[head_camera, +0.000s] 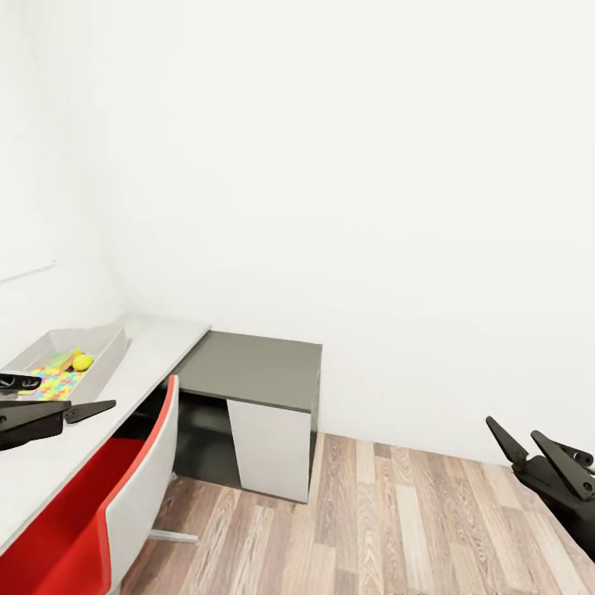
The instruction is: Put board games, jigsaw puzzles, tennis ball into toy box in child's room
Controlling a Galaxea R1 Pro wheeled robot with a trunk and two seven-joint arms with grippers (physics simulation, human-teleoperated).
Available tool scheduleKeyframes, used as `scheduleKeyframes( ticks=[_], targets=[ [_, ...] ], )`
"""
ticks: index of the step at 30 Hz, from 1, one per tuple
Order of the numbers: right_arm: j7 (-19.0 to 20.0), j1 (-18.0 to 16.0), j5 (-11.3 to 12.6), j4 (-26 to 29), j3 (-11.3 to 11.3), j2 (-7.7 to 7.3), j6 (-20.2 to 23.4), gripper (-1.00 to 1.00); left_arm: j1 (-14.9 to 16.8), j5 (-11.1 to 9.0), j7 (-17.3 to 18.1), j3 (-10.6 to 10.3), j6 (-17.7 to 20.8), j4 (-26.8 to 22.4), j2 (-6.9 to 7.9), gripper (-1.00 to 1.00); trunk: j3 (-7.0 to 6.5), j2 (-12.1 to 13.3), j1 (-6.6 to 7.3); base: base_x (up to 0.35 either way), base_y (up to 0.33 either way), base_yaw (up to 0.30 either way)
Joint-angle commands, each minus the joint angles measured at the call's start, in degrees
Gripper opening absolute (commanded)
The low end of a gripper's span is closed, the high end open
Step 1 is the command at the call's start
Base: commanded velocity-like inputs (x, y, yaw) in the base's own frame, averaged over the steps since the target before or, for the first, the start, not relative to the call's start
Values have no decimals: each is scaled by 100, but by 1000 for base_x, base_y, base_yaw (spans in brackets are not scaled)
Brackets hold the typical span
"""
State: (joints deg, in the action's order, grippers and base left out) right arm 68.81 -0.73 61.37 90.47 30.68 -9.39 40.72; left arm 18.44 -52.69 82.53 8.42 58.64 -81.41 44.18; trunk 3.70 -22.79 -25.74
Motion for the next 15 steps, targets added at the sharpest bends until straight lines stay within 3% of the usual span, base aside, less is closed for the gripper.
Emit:
scheduleKeyframes(
  ticks=[1, 15],
  targets=[
    [1, -6, 24, -1, 0, -1, 42, 100, 2, -13, 9, -1, 60, -3, 3, 100, 7, -13, -4, 0, 0, -245],
    [1, -6, 24, -3, -9, 6, 41, 100, 2, -13, 5, -22, 60, -23, -35, 100, -77, -13, -4, 0, 0, -244]
  ],
)
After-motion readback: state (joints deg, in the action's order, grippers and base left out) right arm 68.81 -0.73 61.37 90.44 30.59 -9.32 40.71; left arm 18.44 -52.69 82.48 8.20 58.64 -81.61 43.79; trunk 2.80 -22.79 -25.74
